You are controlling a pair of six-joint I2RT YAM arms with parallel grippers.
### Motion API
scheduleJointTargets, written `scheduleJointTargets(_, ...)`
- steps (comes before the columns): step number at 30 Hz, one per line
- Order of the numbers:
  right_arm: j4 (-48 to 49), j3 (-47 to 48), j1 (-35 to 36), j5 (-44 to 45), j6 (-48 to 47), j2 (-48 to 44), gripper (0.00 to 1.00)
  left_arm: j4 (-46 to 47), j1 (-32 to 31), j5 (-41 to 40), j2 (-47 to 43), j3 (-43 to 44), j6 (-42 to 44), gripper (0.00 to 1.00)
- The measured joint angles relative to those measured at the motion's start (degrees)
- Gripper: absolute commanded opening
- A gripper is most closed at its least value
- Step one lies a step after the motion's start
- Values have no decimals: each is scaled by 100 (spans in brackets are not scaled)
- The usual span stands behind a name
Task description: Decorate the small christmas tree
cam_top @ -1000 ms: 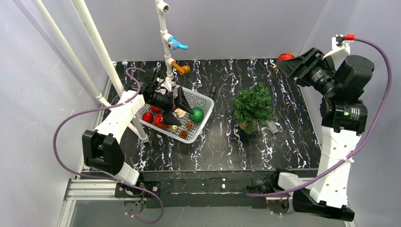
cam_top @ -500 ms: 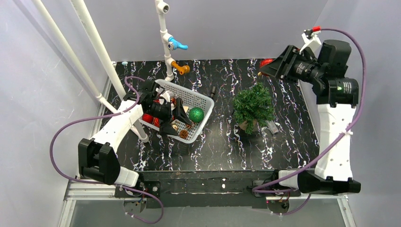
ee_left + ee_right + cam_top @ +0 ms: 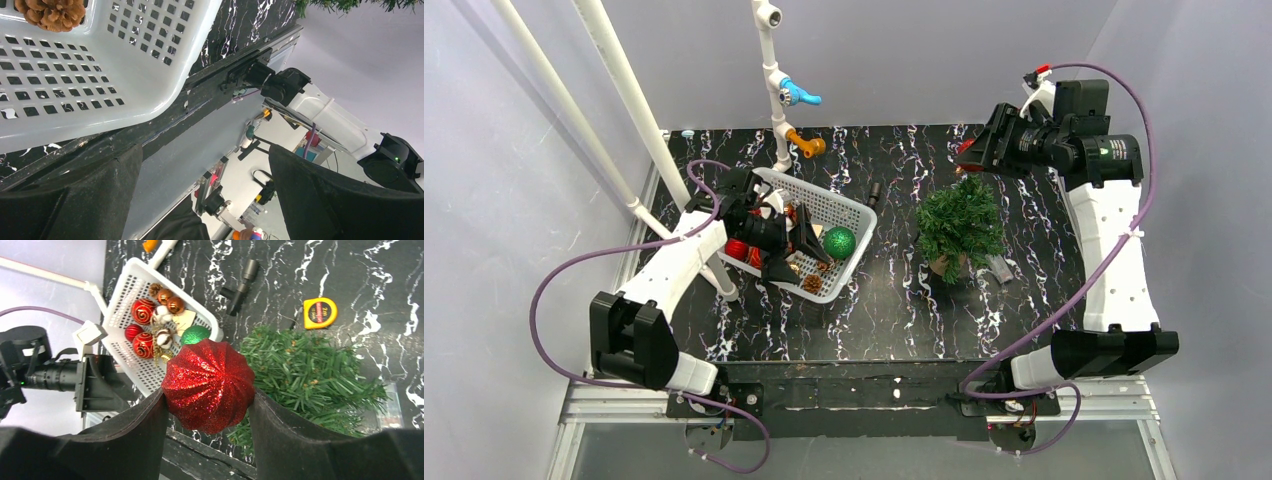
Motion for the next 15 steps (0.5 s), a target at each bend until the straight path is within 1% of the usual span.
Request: scheduleJointTargets(15, -181, 0, 0, 859, -225, 111, 27, 59, -13, 22, 243, 85, -63, 98)
